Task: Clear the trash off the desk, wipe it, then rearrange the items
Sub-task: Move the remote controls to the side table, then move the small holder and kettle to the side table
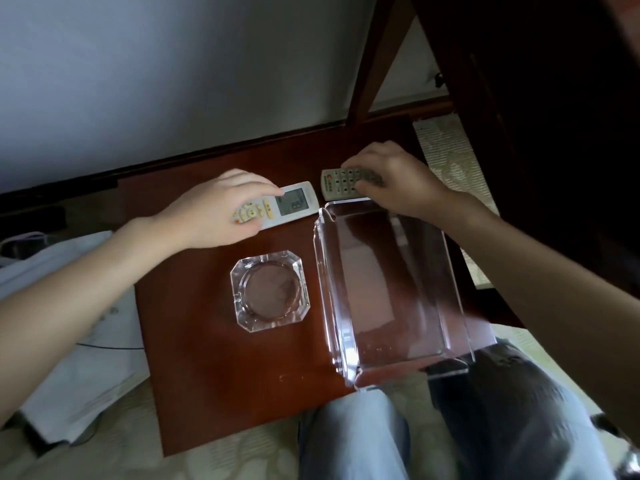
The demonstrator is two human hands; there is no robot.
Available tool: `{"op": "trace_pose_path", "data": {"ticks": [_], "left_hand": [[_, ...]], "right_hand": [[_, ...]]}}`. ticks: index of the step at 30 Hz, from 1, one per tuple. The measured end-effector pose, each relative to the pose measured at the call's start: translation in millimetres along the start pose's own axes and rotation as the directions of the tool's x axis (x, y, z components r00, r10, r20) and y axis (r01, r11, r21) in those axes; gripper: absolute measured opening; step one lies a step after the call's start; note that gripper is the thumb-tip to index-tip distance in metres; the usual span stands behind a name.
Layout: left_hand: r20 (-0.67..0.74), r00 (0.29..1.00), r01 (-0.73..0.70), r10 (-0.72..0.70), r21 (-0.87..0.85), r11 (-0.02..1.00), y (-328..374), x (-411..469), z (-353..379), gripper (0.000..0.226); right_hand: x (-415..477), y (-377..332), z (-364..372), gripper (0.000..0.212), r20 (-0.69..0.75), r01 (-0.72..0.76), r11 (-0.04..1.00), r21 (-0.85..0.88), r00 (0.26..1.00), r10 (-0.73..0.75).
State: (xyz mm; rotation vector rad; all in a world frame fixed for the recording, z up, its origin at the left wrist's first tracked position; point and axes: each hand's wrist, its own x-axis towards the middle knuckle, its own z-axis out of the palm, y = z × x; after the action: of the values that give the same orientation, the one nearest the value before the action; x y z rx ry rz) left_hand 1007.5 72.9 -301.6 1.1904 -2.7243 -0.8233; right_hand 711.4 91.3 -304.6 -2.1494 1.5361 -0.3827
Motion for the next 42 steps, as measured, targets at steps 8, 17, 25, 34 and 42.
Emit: {"op": "trace_pose_path", "data": {"ticks": [8, 17, 25, 34, 42], "left_hand": [[-0.032, 0.998, -0.052, 0.055, 0.074, 0.996, 111.0, -28.7, -47.9, 0.049], [0.087, 0.993, -0.088, 0.074, 0.167, 0.982, 245.3, -36.8, -112.6, 0.059], [0.151, 0.974, -0.196, 0.167, 0.207, 0.958, 336.2, 5.3, -152.8, 0.06], [0.155, 0.984, -0.131, 0.089, 0.289, 0.948, 415.7, 117.4, -121.8, 0.061], [0.187, 0.982, -0.07, 0.018, 0.272, 0.96, 486.6, 243.8, -97.9, 0.058]], "right_hand": [[-80.3, -83.3, -62.0, 0.033, -0.115, 0.089, 0.947, -0.308, 0.985, -0.129], [-174.2, -133.1, -156.3, 0.03, -0.196, -0.053, 0.92, -0.39, 0.98, -0.027], [-240.5, -118.8, -224.3, 0.037, -0.318, -0.239, 0.893, -0.382, 0.941, 0.116], [-257.6, -1.6, -292.7, 0.041, -0.325, -0.296, 0.855, -0.426, 0.932, 0.161], [-261.6, 132.4, -382.3, 0.047, -0.28, -0.293, 0.855, -0.428, 0.943, 0.183]]}}
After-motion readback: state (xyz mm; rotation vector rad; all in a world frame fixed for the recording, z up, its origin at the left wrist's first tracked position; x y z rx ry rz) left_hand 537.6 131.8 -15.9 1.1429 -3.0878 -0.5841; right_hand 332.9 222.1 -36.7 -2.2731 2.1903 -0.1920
